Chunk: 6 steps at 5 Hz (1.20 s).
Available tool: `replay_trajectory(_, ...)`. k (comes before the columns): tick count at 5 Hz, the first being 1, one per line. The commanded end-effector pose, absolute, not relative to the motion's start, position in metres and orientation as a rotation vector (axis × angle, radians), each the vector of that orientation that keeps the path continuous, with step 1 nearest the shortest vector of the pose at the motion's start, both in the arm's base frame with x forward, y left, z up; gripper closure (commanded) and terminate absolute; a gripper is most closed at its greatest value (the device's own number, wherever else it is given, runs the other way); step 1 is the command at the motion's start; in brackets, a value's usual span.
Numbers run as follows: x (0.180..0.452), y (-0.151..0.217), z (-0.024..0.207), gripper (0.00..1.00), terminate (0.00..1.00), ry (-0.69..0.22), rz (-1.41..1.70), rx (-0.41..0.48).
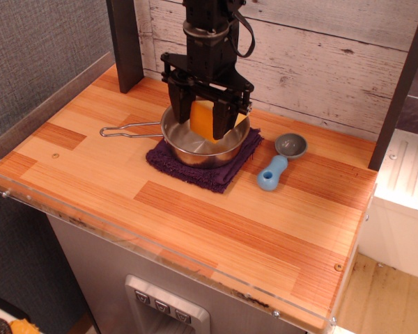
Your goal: Put yellow toy on the vessel
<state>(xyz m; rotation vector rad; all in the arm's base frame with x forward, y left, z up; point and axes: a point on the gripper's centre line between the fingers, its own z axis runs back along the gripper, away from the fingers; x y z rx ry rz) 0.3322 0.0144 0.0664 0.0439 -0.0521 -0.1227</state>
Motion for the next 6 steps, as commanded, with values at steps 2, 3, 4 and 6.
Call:
replay_trajectory(2,0.324,0.030,0.084,0.00,0.00,-0.075,-0.071,0.044)
replay_trajectory(3,0.317,0.027,0.096,0.00,0.00,-0.100,-0.074,0.041)
replay_trajectory(4,0.304,0.024,0.115,0.00,0.00,-0.133,-0.087,0.035)
replay_trajectory(6,0.267,0.023,0.136,0.00,0.00,-0.148,-0.081,0.003)
